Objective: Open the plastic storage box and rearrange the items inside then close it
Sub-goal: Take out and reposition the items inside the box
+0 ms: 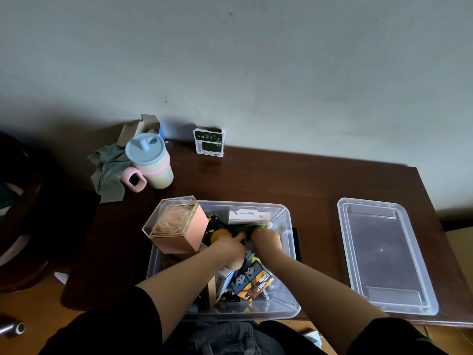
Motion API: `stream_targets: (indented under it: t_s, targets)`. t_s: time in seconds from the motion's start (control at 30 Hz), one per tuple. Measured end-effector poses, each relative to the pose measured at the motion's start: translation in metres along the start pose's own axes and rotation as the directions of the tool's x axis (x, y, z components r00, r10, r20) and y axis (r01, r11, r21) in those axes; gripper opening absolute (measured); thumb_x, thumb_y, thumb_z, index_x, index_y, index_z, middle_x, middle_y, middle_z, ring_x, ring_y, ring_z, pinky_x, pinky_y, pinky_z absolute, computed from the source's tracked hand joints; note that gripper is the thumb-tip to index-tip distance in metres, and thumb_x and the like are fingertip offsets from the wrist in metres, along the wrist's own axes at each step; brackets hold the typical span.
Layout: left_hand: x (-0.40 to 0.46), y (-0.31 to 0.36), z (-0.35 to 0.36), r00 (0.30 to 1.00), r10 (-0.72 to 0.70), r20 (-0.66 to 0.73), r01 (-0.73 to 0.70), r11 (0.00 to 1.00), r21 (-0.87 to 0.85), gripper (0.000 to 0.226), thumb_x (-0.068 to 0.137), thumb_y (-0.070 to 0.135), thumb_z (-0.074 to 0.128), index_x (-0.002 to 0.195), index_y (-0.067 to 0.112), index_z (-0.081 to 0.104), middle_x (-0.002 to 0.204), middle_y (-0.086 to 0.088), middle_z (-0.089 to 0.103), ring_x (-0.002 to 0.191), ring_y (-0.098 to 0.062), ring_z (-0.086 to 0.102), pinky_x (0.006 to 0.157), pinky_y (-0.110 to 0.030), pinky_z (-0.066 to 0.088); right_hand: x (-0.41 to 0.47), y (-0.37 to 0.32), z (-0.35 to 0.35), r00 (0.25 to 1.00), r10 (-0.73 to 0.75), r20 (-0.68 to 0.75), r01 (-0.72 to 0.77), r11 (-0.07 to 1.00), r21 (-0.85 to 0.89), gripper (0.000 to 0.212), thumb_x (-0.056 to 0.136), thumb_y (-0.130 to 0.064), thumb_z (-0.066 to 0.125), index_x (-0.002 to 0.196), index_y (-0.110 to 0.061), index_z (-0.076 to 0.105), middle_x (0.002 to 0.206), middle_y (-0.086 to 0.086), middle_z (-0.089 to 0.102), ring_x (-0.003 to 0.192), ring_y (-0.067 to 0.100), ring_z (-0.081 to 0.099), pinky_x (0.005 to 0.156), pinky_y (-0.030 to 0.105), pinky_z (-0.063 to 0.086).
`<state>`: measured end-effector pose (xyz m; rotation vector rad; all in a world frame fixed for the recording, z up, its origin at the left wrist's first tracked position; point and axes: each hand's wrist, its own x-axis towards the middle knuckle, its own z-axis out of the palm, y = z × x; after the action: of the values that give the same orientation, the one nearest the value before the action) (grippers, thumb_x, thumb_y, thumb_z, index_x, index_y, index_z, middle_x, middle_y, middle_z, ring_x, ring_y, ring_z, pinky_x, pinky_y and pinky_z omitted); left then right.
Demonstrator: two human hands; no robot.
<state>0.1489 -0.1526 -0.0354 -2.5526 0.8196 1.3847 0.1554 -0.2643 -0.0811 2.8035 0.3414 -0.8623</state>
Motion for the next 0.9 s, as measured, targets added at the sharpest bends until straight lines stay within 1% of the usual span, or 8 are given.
stream_targets:
  t_s: [0.1, 0.27, 0.4, 0.47, 0.57, 0.73, 0.8, 0.9]
  targets:
    - [0.0, 0.0, 0.0, 1.0, 0.003, -0.002, -0.003, 1.0, -0.005, 0.064, 0.09, 0.005, 0.041, 0.149, 0.025, 0.025, 0.158, -0.014, -0.004, 0.105, -0.032, 0.056, 0.069, -0.034, 0.039, 0.001, -0.002, -0.002, 1.0, 0.028, 0.011, -0.028, 0.999, 0.033, 0.033, 0.099, -0.019, 0.037, 0.107, -0.003, 0.065, 0.109, 0.012, 0.067, 0.1, 0.027, 0.065, 0.068, 0.031, 0.046]
    - [0.001, -0.001, 0.0, 1.0, 0.006, -0.008, -0.006, 1.0, 0.007, 0.064, 0.091, 0.005, 0.04, 0.149, 0.023, 0.023, 0.159, -0.013, -0.006, 0.106, -0.027, 0.054, 0.069, -0.032, 0.041, -0.006, -0.002, -0.009, 0.999, 0.029, 0.038, -0.031, 0.998, 0.046, 0.023, 0.096, -0.009, 0.045, 0.108, -0.004, 0.064, 0.11, 0.01, 0.066, 0.101, 0.026, 0.065, 0.07, 0.03, 0.049]
    - [0.004, -0.001, 0.002, 1.0, -0.011, -0.002, 0.011, 1.0, 0.005, 0.051, 0.091, 0.006, 0.039, 0.14, 0.018, 0.036, 0.155, -0.011, 0.008, 0.109, -0.031, 0.054, 0.073, -0.034, 0.042, -0.026, 0.011, -0.03, 0.988, -0.092, 0.126, 0.089, 0.996, 0.032, 0.015, 0.094, -0.011, 0.051, 0.087, -0.003, 0.062, 0.087, 0.01, 0.063, 0.095, 0.028, 0.064, 0.067, 0.03, 0.043]
    - [0.004, -0.002, 0.002, 1.0, 0.011, -0.01, -0.011, 1.0, -0.017, 0.051, 0.09, 0.004, 0.04, 0.139, 0.017, 0.038, 0.152, -0.01, 0.013, 0.096, -0.029, 0.056, 0.063, -0.032, 0.04, -0.038, 0.018, -0.039, 0.954, -0.194, 0.23, 0.194, 0.981, 0.024, 0.018, 0.09, -0.003, 0.053, 0.105, 0.001, 0.061, 0.093, 0.016, 0.062, 0.094, 0.029, 0.061, 0.072, 0.033, 0.046]
    - [0.005, -0.005, 0.001, 0.999, 0.042, -0.013, -0.043, 0.996, -0.073, 0.049, 0.088, -0.001, 0.041, 0.134, 0.015, 0.043, 0.144, -0.009, 0.023, 0.067, -0.02, 0.044, 0.049, -0.029, 0.031, -0.05, 0.02, -0.04, 0.89, -0.291, 0.351, 0.287, 0.956, 0.064, 0.063, 0.081, -0.006, 0.069, 0.138, -0.008, 0.04, 0.118, 0.015, 0.062, 0.107, 0.032, 0.058, 0.087, 0.038, 0.051]
    - [0.006, -0.005, -0.004, 0.998, 0.06, -0.028, -0.066, 0.921, -0.384, 0.034, 0.099, 0.007, 0.037, 0.133, 0.012, 0.036, 0.096, -0.003, 0.036, 0.064, -0.011, 0.035, 0.034, -0.011, 0.03, -0.061, 0.017, -0.033, 0.917, -0.338, 0.211, 0.31, 0.938, 0.157, 0.061, 0.081, -0.035, 0.073, 0.135, -0.022, 0.048, 0.129, 0.007, 0.057, 0.117, 0.029, 0.053, 0.091, 0.037, 0.047]
    - [0.001, -0.005, -0.011, 0.996, 0.054, -0.077, -0.086, 0.856, -0.509, 0.027, 0.096, 0.003, 0.032, 0.116, 0.01, 0.049, 0.091, -0.006, 0.042, 0.071, -0.018, 0.043, 0.05, -0.009, 0.039, -0.065, 0.023, -0.037, 0.924, -0.353, 0.148, 0.313, 0.919, 0.238, 0.061, 0.08, -0.034, 0.073, 0.135, -0.021, 0.049, 0.129, 0.007, 0.058, 0.117, 0.028, 0.053, 0.092, 0.036, 0.045]
    - [-0.005, -0.014, -0.013, 0.966, 0.027, -0.257, -0.181, 0.782, -0.596, 0.044, 0.084, -0.011, 0.032, 0.108, 0.006, 0.065, 0.114, -0.012, 0.062, 0.104, -0.029, 0.057, 0.09, -0.036, 0.048, -0.069, 0.038, -0.051, 0.929, -0.364, 0.06, 0.328, 0.89, 0.318, 0.058, 0.08, -0.036, 0.072, 0.133, -0.023, 0.052, 0.128, 0.004, 0.06, 0.116, 0.025, 0.055, 0.091, 0.034, 0.045]
